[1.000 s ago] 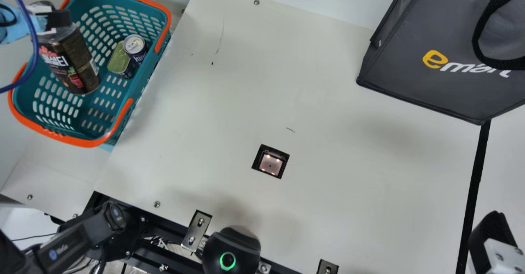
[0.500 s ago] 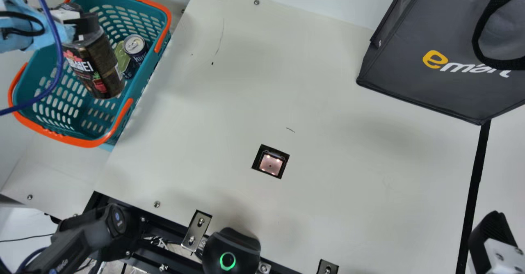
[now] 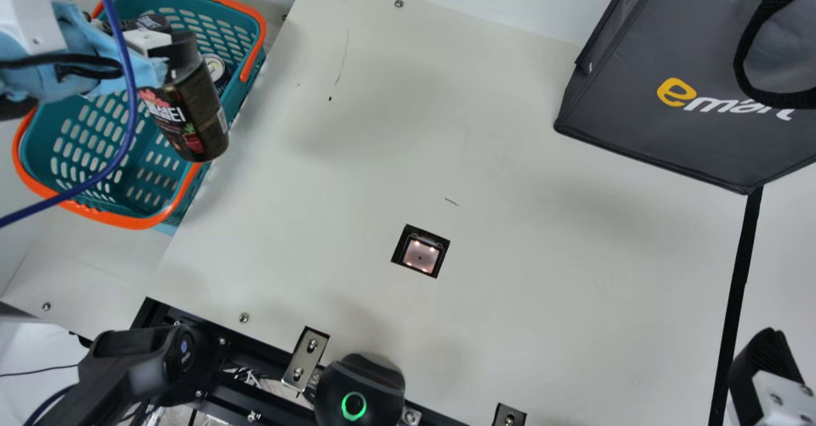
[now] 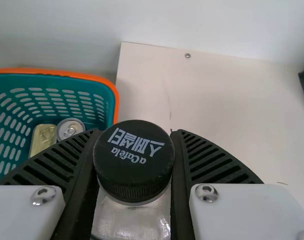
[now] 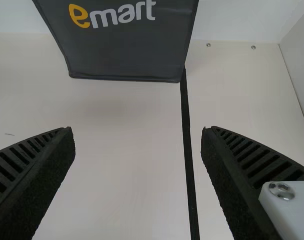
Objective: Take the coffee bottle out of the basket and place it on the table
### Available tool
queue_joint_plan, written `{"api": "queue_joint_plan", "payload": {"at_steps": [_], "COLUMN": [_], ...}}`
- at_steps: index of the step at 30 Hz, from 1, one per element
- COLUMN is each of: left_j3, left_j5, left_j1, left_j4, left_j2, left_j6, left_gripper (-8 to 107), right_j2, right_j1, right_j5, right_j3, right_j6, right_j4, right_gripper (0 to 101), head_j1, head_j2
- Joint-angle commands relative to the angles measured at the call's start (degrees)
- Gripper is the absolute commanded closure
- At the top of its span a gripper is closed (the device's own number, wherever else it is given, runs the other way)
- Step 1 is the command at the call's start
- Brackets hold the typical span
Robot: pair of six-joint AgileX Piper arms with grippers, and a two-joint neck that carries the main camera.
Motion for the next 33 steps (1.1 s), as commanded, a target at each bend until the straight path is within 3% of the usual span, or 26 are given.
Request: {"api": "queue_joint_plan", "payload": {"at_steps": [1, 17, 33], "left_j3": [1.0, 10.0, 21.8], "left_j5": [-1.5, -13.4, -28.9], "left_j1": [-2.5, -15.6, -23.9], "left_j4": [1.1, 7.0, 9.9], "left_j2": [-0.6, -4.8, -7.2], "left_j6": [-2.5, -12.1, -15.9], "left_gripper": [89, 89, 89], "right_j2": [0.0, 0.0, 0.0], "right_j1": [0.0, 0.0, 0.0], "right_j5": [0.0, 0.1, 0.0], "right_j3": [0.0, 0.0, 0.0], "right_j6": [0.0, 0.0, 0.0], "right_j4": [0.0, 0.0, 0.0], "right_gripper": [10, 10, 10], "head_j1": [-1.5, -1.5, -1.5], "head_j2": [0.1, 0.1, 0.1]}}
